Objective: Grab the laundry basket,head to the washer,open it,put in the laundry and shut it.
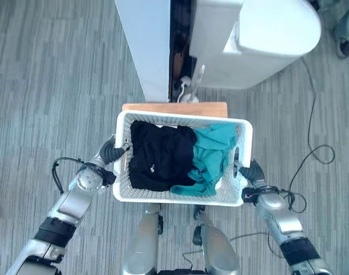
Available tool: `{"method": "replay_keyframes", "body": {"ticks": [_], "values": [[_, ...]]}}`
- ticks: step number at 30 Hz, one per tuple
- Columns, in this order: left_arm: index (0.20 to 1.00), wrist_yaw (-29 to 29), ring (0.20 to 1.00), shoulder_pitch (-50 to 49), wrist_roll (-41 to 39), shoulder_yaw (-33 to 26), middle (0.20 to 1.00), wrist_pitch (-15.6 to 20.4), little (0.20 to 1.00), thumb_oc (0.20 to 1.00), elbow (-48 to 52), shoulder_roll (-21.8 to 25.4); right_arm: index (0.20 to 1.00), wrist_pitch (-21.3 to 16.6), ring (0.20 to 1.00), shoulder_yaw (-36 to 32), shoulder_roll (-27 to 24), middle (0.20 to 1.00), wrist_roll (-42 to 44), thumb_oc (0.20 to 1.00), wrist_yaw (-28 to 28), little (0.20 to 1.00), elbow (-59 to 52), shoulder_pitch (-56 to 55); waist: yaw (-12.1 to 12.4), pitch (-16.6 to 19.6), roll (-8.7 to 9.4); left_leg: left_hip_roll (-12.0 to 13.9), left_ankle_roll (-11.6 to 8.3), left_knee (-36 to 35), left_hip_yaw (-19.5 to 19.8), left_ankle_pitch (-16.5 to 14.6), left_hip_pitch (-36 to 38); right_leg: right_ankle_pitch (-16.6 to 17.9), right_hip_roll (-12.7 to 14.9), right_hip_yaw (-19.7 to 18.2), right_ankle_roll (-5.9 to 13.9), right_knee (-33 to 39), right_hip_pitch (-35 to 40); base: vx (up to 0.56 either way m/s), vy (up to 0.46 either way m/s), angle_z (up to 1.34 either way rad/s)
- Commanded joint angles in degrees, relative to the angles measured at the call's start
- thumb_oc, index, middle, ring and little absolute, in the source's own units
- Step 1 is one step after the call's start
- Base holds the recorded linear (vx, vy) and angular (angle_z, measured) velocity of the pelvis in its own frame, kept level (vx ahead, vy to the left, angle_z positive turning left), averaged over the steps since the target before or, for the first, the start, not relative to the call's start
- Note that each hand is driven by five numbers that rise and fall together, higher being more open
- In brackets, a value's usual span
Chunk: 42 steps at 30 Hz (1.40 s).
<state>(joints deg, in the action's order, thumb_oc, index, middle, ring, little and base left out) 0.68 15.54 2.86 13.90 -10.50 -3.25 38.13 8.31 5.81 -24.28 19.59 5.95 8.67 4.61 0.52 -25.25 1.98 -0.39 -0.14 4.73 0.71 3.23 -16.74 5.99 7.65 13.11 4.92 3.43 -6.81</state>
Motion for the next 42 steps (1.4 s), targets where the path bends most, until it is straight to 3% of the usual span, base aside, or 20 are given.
{"method": "replay_keyframes", "body": {"ticks": [1,10,17,21,24,27,28,30,31,34,35,37,39,42], "values": [[0.200,3.52,0.200,0.95,1.82,1.13,0.200,4.15,0.200,0.200,1.50,1.83,0.200,-1.63,0.200,-2.37,-1.39,0.200,4.65,0.200,-5.97,0.200,-2.85,-2.07,-0.45,9.19,1.23,1.57,-0.33,1.33,-0.22,-8.38,4.81,-7.17,6.16,-2.91,4.90,-14.53,-4.76,0.12,0.057,0.02],[0.200,9.11,0.200,6.37,5.06,8.31,0.200,2.76,0.200,0.200,1.82,-0.47,0.200,0.45,0.200,-6.90,-3.59,0.200,5.34,0.200,-9.33,0.200,-5.54,-7.72,-1.81,14.02,1.58,0.20,1.05,0.00,-0.24,-9.54,11.08,-6.42,6.78,-2.63,6.02,-15.59,0.08,0.07,0.055,0.02],[0.200,10.00,0.200,12.70,6.21,15.18,0.200,2.87,0.200,0.200,-3.08,-6.95,0.200,0.51,0.200,-8.99,-4.86,0.200,5.53,0.200,-9.65,0.200,-6.54,-9.43,-3.26,15.24,2.47,-0.96,2.03,-1.12,-1.31,-9.44,11.72,-3.15,7.25,-4.59,6.90,-13.76,0.06,-0.02,0.038,-0.05],[0.200,9.83,0.200,17.95,4.63,19.62,0.200,2.87,0.200,0.200,-8.03,-10.43,0.200,0.42,0.200,-8.14,-6.73,0.200,6.53,0.200,-8.57,0.200,-5.54,-7.02,-4.55,14.64,2.71,-1.06,2.19,-0.80,-4.38,-9.31,10.06,2.07,7.51,-6.53,8.14,-11.30,-2.62,-0.13,0.027,-0.28],[0.200,10.35,0.200,22.44,3.98,22.08,0.200,2.77,0.200,0.200,-10.20,-10.90,0.200,0.73,0.200,-8.31,-8.59,0.200,5.73,0.200,-8.24,0.200,-4.96,-5.57,-4.17,13.78,1.88,0.61,2.18,0.43,-7.83,-9.15,8.66,-0.92,7.38,-2.39,7.31,-13.85,-3.27,-0.16,0.069,-0.67],[0.200,10.29,0.200,27.25,4.68,24.23,0.200,2.25,0.200,0.200,-12.06,-10.56,0.200,0.94,0.200,-7.96,-10.01,0.200,4.92,0.200,-8.49,0.200,-4.56,-4.26,-3.13,13.48,1.01,2.45,2.56,2.27,-12.29,-8.70,7.20,-8.29,6.34,4.29,5.90,-25.04,-1.74,-0.21,0.112,-0.69],[0.200,10.12,0.200,29.13,4.51,24.96,0.200,2.17,0.200,0.200,-13.10,-10.32,0.200,0.94,0.200,-7.43,-10.40,0.200,4.64,0.200,-8.87,0.200,-4.23,-3.31,-2.32,14.10,1.40,3.19,2.91,2.60,-15.61,-8.43,6.69,-11.03,5.90,7.11,5.58,-29.95,0.01,-0.18,0.074,-0.40],[0.200,9.95,0.200,29.80,4.11,25.20,0.200,2.18,0.200,0.200,-13.56,-10.02,0.200,0.86,0.200,-7.26,-10.32,0.200,4.54,0.200,-9.05,0.200,-4.10,-2.95,-1.58,14.54,1.90,3.29,2.98,2.50,-17.15,-8.43,6.65,-11.69,5.89,7.59,5.55,-30.87,1.08,-0.10,0.013,-0.88],[0.200,9.86,0.200,30.42,3.35,25.28,0.200,2.19,0.200,0.200,-13.68,-9.73,0.200,0.85,0.200,-6.84,-10.61,0.200,4.39,0.200,-8.98,0.200,-3.45,-2.28,-0.99,15.22,2.59,2.99,2.95,2.77,-18.07,-9.57,6.93,-11.80,6.10,7.52,6.80,-32.21,2.98,-0.12,-0.029,-1.22],[0.200,9.26,0.200,31.76,1.01,25.70,0.200,2.81,0.200,0.200,-14.43,-9.07,0.200,0.67,0.200,-5.65,-10.72,0.200,4.12,0.200,-8.83,0.200,-1.84,-0.44,1.10,17.24,3.79,3.59,3.11,2.11,-22.50,-8.56,5.78,-9.37,6.53,8.55,7.52,-30.01,7.47,-0.19,-0.039,-1.02],[0.200,8.92,0.200,32.47,-0.20,25.76,0.200,3.30,0.200,0.200,-15.12,-8.60,0.200,0.58,0.200,-4.47,-10.83,0.200,4.18,0.200,-8.66,0.200,-0.92,1.25,2.45,18.83,4.65,3.75,3.16,1.05,-25.94,-7.29,4.91,-6.10,6.88,8.87,8.55,-26.96,10.62,-0.21,-0.034,-1.31],[0.200,9.20,0.200,33.01,-0.51,26.23,0.200,3.47,0.200,0.200,-15.71,-8.71,0.200,0.41,0.200,-4.13,-10.65,0.200,4.49,0.200,-8.38,0.200,-0.42,1.76,3.20,19.27,4.99,3.94,2.88,1.16,-27.51,-6.56,4.07,-4.74,6.78,8.58,9.02,-24.55,11.98,-0.24,-0.072,-1.08],[0.200,8.85,0.200,33.44,-1.20,26.06,0.200,3.66,0.200,0.200,-16.15,-9.06,0.200,0.49,0.200,-3.98,-10.79,0.200,5.03,0.200,-8.14,0.200,-0.75,1.90,3.40,19.46,5.13,5.48,1.75,0.94,-29.00,-4.29,2.87,-7.53,5.57,7.14,8.09,-20.13,12.51,-0.34,-0.175,-0.77],[0.200,8.50,0.200,34.85,-1.66,26.33,0.200,4.04,0.200,0.200,-18.29,-10.37,0.200,0.49,0.200,-3.60,-11.24,0.200,6.16,0.200,-7.61,0.200,-0.62,2.43,4.07,19.63,4.33,10.20,-0.96,2.98,-31.55,-1.58,1.10,-15.02,2.73,8.06,5.31,-12.34,14.82,-0.30,-0.215,-0.74]]}}
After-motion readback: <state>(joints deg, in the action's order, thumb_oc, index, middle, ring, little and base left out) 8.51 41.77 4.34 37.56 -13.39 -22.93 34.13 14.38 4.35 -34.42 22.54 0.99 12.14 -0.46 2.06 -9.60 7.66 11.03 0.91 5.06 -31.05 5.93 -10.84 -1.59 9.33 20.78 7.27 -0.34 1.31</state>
